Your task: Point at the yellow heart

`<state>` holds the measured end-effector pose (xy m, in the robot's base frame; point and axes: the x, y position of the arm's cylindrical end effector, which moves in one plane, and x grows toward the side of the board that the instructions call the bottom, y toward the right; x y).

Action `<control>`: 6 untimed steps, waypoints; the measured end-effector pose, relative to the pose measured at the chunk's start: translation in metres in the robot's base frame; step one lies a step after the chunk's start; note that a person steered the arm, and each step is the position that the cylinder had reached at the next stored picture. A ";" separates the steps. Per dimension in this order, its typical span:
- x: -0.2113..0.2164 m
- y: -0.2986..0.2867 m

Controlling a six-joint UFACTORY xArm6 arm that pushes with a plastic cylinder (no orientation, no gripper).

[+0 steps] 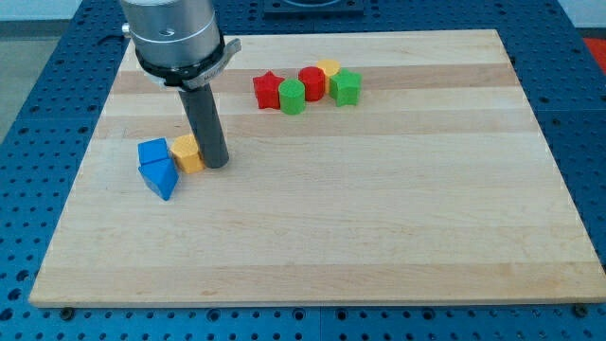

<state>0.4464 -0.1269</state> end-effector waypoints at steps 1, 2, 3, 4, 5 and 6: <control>-0.011 0.056; -0.044 0.145; -0.090 0.234; -0.151 0.275; -0.207 0.243; -0.213 0.184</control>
